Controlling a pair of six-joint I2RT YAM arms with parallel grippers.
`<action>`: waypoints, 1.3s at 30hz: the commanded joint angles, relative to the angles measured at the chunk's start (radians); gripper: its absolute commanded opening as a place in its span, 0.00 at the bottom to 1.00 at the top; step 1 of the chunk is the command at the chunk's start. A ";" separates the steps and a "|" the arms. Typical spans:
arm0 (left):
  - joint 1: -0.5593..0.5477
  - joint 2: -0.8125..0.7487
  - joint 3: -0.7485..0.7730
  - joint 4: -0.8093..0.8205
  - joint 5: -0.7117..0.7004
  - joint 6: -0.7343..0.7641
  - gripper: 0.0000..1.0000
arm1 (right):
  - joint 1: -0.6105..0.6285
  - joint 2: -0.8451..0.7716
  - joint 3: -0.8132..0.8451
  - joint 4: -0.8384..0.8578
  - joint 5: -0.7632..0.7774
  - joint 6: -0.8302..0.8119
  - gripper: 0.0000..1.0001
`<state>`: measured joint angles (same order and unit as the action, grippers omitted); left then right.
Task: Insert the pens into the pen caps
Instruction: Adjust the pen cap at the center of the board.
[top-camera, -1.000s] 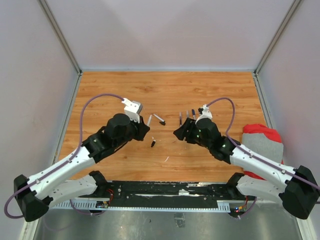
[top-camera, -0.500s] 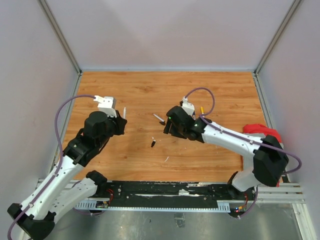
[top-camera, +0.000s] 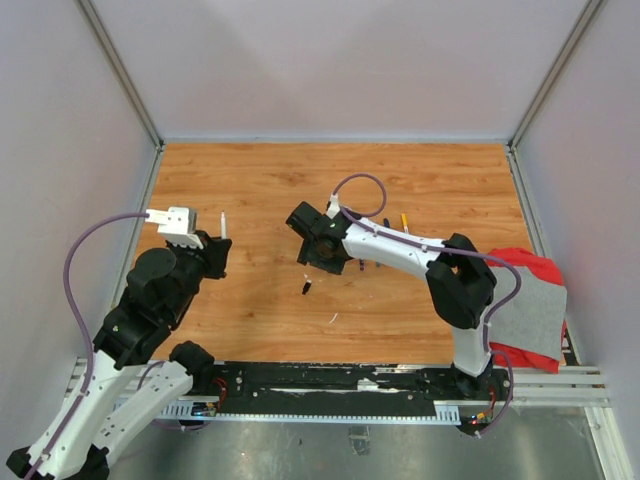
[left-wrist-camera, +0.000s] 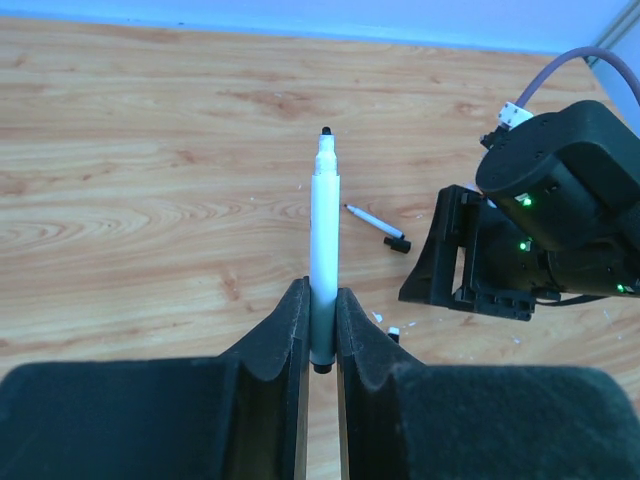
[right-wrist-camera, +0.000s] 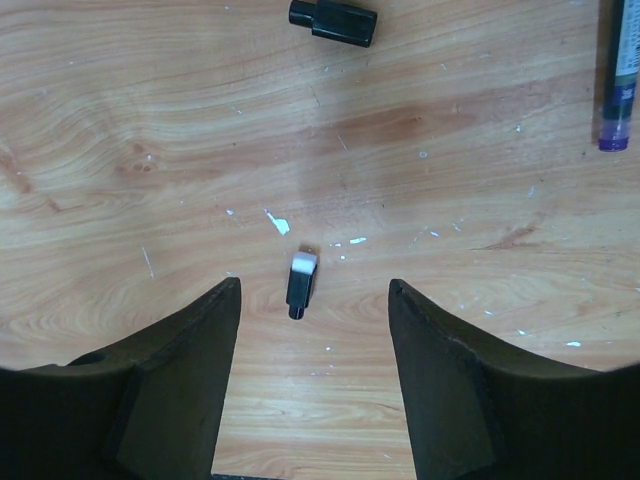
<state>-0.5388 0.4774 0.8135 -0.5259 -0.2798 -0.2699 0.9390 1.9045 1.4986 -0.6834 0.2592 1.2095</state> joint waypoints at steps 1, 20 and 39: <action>0.005 0.012 0.004 0.000 -0.024 0.014 0.00 | 0.026 0.063 0.086 -0.120 -0.014 0.062 0.60; 0.005 0.003 -0.005 0.007 -0.018 0.021 0.00 | 0.067 0.231 0.170 -0.160 -0.057 0.159 0.52; 0.005 0.001 -0.007 0.009 -0.021 0.021 0.00 | 0.070 0.263 0.170 -0.143 -0.092 0.120 0.12</action>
<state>-0.5388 0.4881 0.8116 -0.5282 -0.2943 -0.2661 0.9951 2.1586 1.6749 -0.8097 0.1768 1.3319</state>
